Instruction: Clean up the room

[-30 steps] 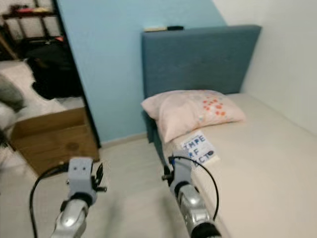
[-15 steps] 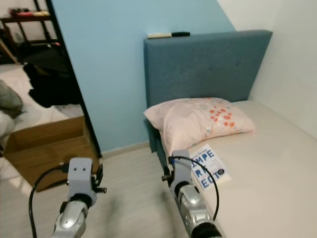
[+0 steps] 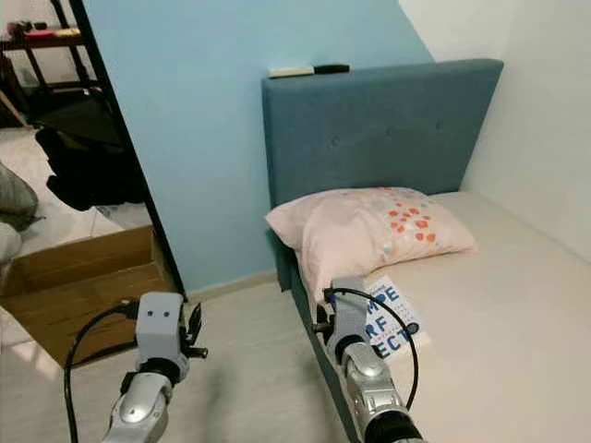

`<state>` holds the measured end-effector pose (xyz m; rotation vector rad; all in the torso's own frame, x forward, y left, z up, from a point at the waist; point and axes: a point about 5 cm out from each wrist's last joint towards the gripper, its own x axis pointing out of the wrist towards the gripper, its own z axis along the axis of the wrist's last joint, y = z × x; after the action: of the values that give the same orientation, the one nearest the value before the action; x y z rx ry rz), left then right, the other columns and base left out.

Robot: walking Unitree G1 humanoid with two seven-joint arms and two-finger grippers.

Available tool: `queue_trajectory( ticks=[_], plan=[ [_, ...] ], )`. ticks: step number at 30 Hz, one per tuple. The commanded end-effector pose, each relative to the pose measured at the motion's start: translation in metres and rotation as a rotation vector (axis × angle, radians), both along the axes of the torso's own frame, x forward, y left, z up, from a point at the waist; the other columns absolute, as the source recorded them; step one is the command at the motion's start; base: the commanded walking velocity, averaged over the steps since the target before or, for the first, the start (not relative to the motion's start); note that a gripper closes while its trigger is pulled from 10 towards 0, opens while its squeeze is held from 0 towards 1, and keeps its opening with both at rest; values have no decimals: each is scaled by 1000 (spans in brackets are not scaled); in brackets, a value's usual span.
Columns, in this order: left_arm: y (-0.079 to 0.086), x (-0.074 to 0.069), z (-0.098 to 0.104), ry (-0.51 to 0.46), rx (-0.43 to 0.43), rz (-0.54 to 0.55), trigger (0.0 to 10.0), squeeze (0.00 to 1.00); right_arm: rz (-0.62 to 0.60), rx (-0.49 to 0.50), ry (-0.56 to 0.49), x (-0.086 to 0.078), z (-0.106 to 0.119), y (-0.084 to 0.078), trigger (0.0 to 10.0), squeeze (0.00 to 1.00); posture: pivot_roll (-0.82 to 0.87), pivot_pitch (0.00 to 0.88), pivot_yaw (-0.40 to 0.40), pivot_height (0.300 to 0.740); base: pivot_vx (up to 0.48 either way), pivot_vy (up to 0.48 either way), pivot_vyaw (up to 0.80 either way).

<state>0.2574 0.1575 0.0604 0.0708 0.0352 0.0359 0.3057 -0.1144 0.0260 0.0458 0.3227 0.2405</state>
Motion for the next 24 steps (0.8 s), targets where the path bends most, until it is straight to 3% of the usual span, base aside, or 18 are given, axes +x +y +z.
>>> queue_trajectory(
  ticks=[1, 8, 24],
  plan=[
    [1, 1, -1, 8, 9, 5, 10000, 0, -10, 2, 8, -2, -2, -2, 10000, 0, -11, 0, -32, 740, 0, 255, 0],
    [-1, 0, -1, 4, -2, -2, 10000, 0, -11, 2, 8, -2, -2, -2, 10000, 0, -13, 0, -30, 740, 0, 416, 0],
    [-1, 2, 3, -10, 24, -27, 10000, 0, -29, 12, 14, -3, -4, -2, 10000, 0, -11, 0, -17, 740, 0, 0, 0]
  ],
)
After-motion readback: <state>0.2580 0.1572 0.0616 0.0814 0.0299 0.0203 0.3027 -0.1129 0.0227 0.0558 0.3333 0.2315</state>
